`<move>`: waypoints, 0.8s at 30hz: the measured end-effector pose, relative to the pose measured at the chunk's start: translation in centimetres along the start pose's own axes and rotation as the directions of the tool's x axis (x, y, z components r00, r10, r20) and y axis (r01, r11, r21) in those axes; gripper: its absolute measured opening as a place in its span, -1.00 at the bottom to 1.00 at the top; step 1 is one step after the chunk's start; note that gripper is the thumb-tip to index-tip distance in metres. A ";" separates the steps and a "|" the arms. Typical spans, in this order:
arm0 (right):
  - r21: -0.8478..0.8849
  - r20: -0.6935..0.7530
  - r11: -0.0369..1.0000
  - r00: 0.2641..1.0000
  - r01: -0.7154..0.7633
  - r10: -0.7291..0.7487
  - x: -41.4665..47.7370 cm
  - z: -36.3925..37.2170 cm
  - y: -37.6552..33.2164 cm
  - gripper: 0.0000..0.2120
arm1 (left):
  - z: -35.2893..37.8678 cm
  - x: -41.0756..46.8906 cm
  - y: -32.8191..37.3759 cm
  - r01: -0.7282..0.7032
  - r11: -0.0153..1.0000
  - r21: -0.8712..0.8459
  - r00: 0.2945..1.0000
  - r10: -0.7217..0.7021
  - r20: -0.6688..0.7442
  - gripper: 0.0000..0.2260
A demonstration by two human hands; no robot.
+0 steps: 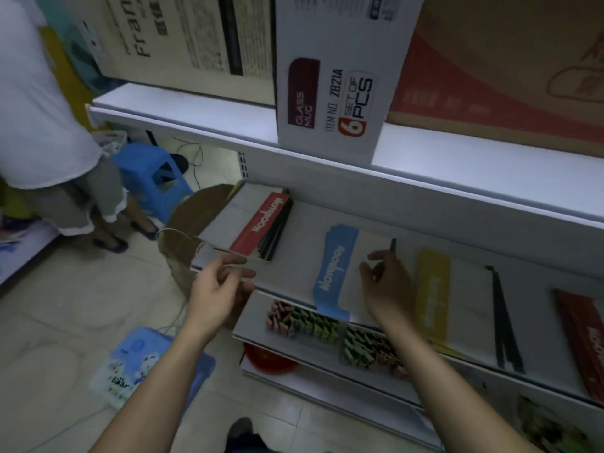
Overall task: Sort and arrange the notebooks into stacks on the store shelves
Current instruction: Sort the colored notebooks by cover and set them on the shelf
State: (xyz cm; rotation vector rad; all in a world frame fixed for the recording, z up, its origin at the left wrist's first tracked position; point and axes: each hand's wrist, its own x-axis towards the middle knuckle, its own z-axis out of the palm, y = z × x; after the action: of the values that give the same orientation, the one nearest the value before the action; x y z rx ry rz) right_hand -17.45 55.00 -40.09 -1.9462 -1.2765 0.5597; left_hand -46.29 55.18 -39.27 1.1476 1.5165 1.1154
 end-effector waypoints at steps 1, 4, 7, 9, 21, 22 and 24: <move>0.035 0.047 0.999 0.999 -0.004 0.002 -0.4 1.3 -1.1 -0.94 | -0.7 0.9 0.2 -0.033 0.999 0.021 0.999 0.033 -0.023 -0.84; 0.137 0.252 0.988 0.967 -0.068 0.031 -0.7 6.0 -4.6 -0.85 | -3.1 4.8 0.6 -0.161 0.955 0.249 0.976 0.192 -0.105 -0.82; 0.166 0.294 0.981 0.955 -0.104 0.052 0.4 10.7 -8.0 -0.68 | -5.5 8.8 1.0 -0.193 0.878 0.438 0.952 0.276 -0.135 -0.81; 0.147 0.278 0.980 0.957 -0.130 0.085 1.5 12.8 -10.4 -0.57 | -6.4 11.9 1.3 -0.184 0.870 0.457 0.961 0.256 -0.100 -0.83; 0.084 0.108 0.973 0.973 -0.214 0.205 3.3 19.3 -16.1 -0.84 | -6.5 22.7 1.0 0.348 0.915 0.203 0.804 -0.403 0.437 -0.50; 0.113 0.103 0.971 0.974 -0.212 0.201 3.2 19.2 -16.2 -0.88 | -6.7 23.8 -0.5 0.387 0.908 0.159 0.788 -0.416 0.454 -0.39; 0.169 0.144 0.961 0.970 -0.219 0.196 2.8 19.2 -16.6 -0.93 | -7.4 24.6 -1.5 0.436 0.892 0.122 0.773 -0.440 0.457 -0.22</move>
State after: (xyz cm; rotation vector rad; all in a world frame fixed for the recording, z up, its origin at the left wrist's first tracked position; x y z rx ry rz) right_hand -39.38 68.04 -39.50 -1.9247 -1.0594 0.8873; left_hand -57.70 77.97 -42.63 0.9139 1.2981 0.4585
